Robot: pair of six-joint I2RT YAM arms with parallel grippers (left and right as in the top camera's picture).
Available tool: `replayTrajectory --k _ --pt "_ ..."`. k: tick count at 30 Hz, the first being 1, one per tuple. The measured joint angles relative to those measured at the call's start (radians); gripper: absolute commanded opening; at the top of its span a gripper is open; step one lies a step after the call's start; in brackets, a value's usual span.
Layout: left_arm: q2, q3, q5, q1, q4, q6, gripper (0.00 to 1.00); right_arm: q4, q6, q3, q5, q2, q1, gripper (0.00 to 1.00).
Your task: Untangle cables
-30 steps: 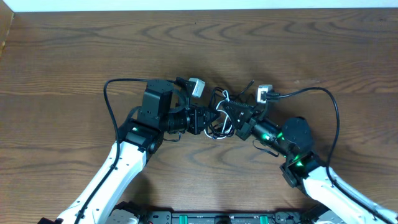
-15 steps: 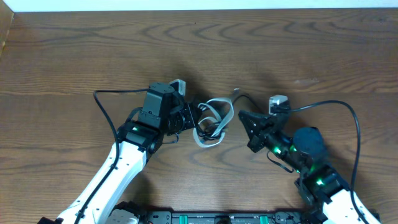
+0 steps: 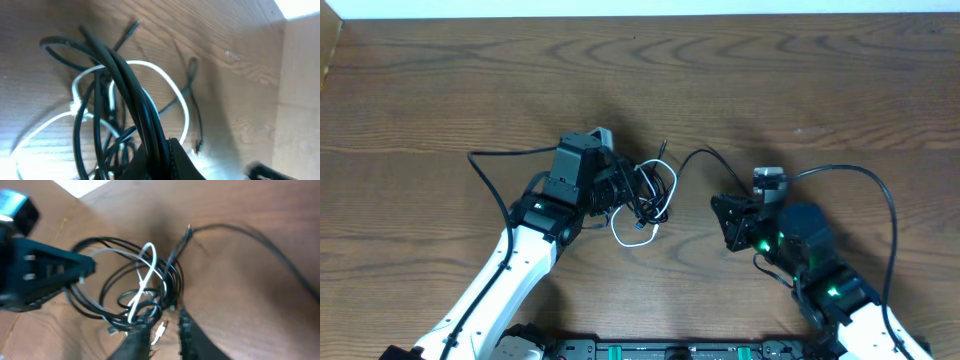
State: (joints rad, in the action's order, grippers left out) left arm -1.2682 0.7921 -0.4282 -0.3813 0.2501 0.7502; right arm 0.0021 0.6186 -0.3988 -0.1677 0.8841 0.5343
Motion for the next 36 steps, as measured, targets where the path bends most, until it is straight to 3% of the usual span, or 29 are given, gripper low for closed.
replayTrajectory --k 8,13,27,32,36 --pt "-0.002 0.0 -0.188 0.0 -0.063 -0.123 0.08 0.095 0.059 0.0 -0.159 0.136 0.0 0.24" --pt "-0.002 0.0 -0.194 0.0 -0.066 -0.038 0.08 0.102 0.098 0.0 -0.306 0.168 0.0 0.2" --pt "-0.002 0.0 -0.026 0.0 -0.019 0.715 0.08 -0.14 0.163 0.0 -0.311 0.18 0.0 0.34" --pt "-0.002 0.0 -0.017 0.0 0.04 1.038 0.08 -0.14 0.09 0.0 -0.291 0.18 0.0 0.37" --pt "-0.002 0.0 -0.029 0.0 0.04 1.204 0.08 -0.13 0.009 0.0 -0.261 0.18 0.0 0.38"
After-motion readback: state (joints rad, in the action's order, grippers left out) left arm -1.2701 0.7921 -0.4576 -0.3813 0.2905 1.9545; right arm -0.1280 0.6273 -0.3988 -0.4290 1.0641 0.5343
